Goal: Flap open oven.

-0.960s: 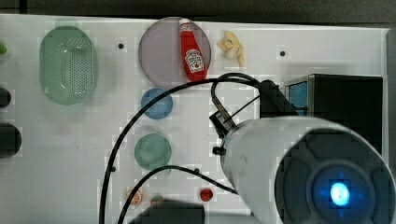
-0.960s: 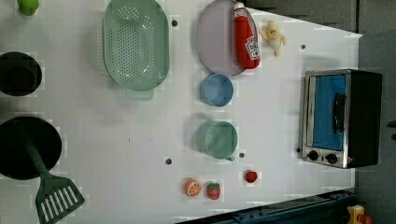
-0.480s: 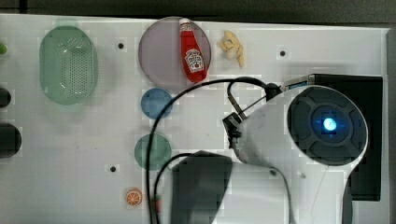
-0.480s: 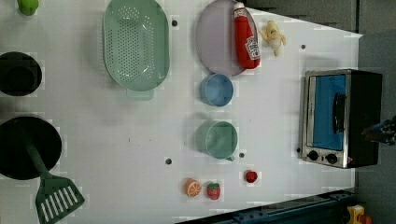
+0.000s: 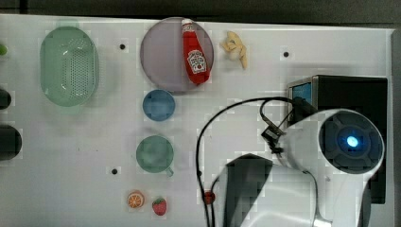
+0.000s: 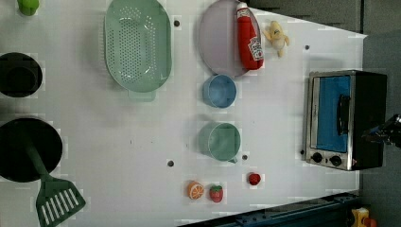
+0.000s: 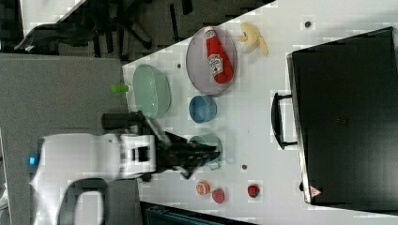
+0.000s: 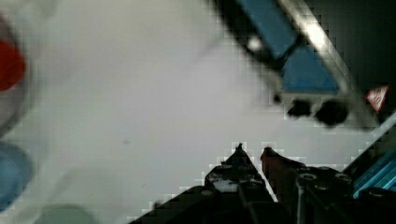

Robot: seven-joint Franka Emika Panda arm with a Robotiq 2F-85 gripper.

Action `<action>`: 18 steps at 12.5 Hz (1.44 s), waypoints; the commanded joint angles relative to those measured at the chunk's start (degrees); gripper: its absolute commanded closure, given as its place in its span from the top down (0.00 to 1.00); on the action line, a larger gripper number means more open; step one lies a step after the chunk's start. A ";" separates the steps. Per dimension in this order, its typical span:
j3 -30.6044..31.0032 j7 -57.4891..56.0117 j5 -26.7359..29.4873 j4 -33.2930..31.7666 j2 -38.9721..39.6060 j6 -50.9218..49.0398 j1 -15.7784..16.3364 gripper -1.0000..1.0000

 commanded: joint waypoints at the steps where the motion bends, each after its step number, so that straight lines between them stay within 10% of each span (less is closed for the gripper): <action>1: -3.03 -17.24 -1.14 -2.57 1.11 6.23 -0.95 0.17; 7: -8.23 -41.60 -1.14 -4.95 6.95 19.42 -1.01 0.17; 18: -9.15 -41.36 -1.04 -5.18 19.60 32.91 -0.84 0.17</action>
